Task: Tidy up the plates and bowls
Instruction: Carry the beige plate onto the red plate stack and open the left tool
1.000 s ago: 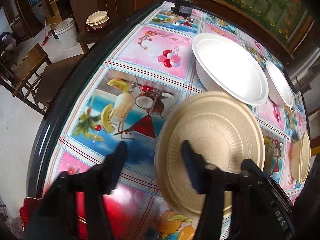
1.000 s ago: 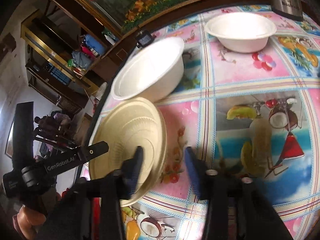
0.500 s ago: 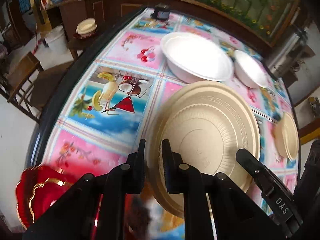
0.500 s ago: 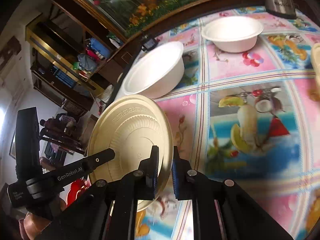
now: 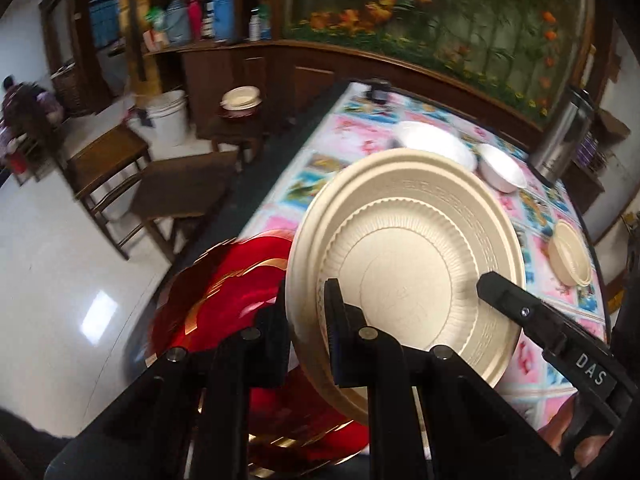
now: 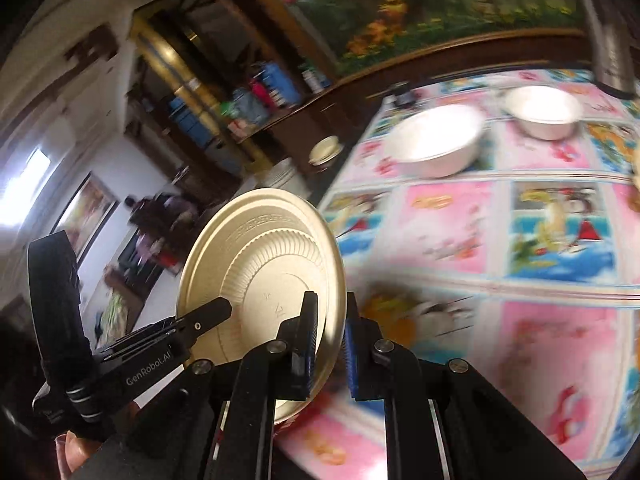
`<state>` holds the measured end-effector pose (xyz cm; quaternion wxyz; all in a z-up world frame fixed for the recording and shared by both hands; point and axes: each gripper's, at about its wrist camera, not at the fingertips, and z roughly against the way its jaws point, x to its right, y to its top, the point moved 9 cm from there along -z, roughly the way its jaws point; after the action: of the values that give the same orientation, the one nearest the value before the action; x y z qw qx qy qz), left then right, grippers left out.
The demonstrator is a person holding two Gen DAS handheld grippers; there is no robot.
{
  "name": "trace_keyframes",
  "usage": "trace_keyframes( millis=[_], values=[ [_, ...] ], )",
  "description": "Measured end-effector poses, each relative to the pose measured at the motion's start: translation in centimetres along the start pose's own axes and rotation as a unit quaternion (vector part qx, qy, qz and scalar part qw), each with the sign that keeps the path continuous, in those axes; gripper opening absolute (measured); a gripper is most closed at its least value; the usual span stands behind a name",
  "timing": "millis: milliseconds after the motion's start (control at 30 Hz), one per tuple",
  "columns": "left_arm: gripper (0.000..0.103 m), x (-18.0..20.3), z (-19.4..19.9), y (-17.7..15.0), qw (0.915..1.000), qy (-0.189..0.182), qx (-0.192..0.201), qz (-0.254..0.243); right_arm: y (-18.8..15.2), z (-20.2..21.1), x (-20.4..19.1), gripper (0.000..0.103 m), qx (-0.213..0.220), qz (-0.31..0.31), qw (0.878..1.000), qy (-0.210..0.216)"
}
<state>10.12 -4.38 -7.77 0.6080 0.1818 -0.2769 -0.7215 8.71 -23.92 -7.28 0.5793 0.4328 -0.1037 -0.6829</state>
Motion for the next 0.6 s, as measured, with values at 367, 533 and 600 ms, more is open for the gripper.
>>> trace_keyframes(
  millis=[367,533,600],
  values=[
    [0.014,-5.8,-2.2,-4.8,0.9976,0.042,-0.043,0.034,-6.0,-5.9,-6.0,0.016,-0.048,0.121,0.991,-0.044],
    [0.022,-6.6,-1.3,-4.8,0.9967,0.062,-0.027,0.043,-5.8,-5.2,-6.2,0.027,-0.019,0.161,0.984,-0.066],
    [0.025,-7.4,-0.4,-4.3,0.9955,0.081,-0.01,0.049,-5.1,-4.3,-5.9,0.034,0.0,0.167,0.984,-0.068]
  ],
)
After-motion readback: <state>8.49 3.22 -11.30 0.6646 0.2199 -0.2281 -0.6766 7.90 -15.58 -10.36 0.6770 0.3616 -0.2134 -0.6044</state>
